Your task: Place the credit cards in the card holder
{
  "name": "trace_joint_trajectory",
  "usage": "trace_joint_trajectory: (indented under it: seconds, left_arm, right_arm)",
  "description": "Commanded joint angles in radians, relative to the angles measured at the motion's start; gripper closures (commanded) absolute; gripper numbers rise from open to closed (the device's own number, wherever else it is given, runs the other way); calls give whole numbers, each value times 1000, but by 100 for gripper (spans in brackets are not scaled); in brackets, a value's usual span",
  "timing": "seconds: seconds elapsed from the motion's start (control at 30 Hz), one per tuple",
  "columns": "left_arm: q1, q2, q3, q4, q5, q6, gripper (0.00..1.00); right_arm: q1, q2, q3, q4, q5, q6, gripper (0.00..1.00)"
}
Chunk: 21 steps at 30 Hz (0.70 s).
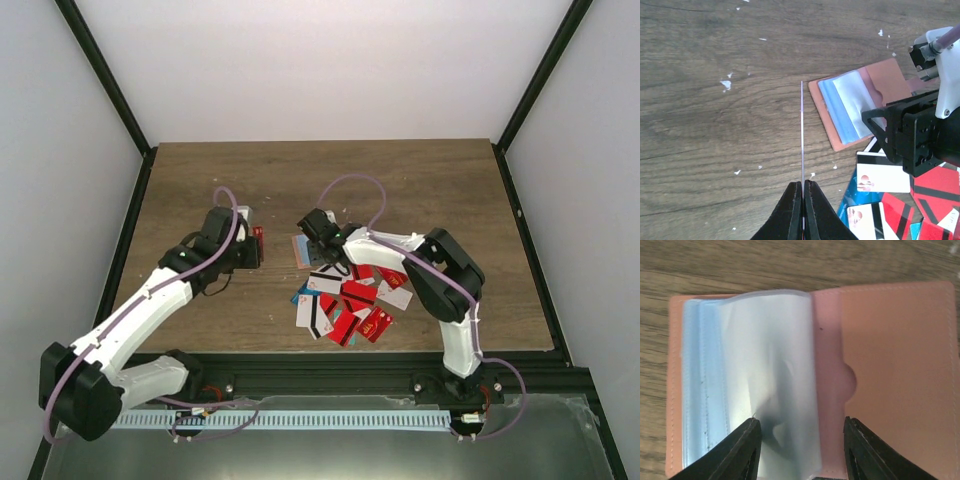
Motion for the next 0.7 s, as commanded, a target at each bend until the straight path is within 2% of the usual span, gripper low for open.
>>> trace_joint_trajectory:
  seconds: [0.0, 0.2, 0.43, 0.67]
  left_arm:
    - [6, 45, 16, 80, 59, -24, 96]
    - [5, 137, 52, 145, 96, -30, 96]
    - [4, 297, 97, 306, 255, -49, 96]
    - [6, 482, 173, 385, 281, -67, 96]
  right_arm:
    - [-35, -57, -45, 43, 22, 20, 53]
    - [-75, -71, -74, 77, -14, -15, 53]
    - [-103, -94, -92, 117, -48, -39, 52]
    - [-155, -124, -81, 147, -98, -61, 49]
